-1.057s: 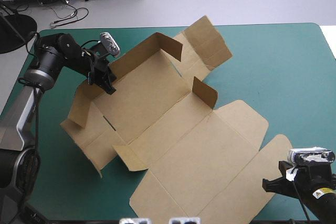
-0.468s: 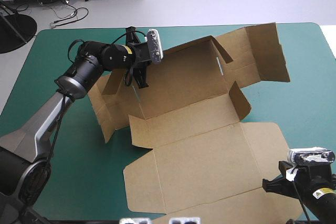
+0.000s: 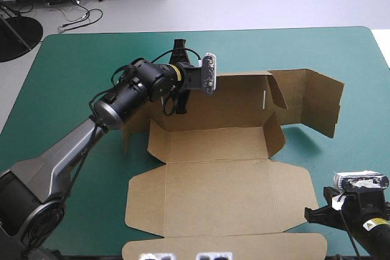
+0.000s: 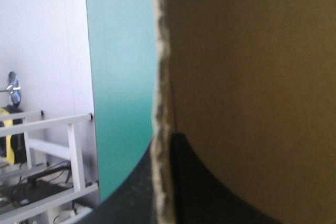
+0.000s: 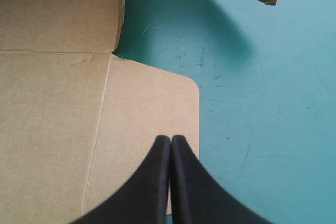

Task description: Fold the box

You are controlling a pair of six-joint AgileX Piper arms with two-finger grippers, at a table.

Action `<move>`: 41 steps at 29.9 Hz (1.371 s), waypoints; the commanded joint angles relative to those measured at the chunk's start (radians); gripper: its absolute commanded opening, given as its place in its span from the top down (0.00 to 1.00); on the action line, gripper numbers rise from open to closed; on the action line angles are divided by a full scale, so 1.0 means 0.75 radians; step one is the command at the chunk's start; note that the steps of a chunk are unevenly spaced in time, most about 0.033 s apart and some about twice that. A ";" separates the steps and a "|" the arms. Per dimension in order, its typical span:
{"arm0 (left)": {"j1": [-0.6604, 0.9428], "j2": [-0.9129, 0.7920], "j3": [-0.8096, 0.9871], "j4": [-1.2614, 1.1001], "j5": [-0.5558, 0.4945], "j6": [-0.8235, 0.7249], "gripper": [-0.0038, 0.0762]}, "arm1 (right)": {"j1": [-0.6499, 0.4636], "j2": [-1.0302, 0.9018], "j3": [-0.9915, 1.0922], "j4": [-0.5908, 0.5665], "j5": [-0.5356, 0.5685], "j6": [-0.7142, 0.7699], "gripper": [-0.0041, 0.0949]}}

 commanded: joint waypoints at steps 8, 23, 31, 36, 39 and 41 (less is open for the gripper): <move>-0.283 -0.073 -0.013 0.618 0.051 -0.608 0.96 | 0.005 0.012 -0.036 0.028 -0.063 -0.010 0.98; -0.477 -0.125 0.365 1.358 0.039 -1.426 0.96 | 0.005 0.012 -0.064 0.037 -0.157 0.102 0.98; -0.513 -0.149 0.480 1.484 0.044 -1.553 0.96 | 0.005 0.091 -0.244 0.037 -0.288 0.141 0.98; -0.513 -0.149 0.495 1.487 0.059 -1.570 0.96 | 0.005 0.270 -0.410 0.046 -0.294 0.140 0.98; -0.513 -0.149 0.495 1.487 0.056 -1.579 0.96 | 0.005 0.414 -0.531 0.085 -0.297 0.140 0.98; -0.513 -0.149 0.495 1.487 0.051 -1.579 0.96 | 0.005 0.502 -0.610 0.137 -0.289 0.107 0.98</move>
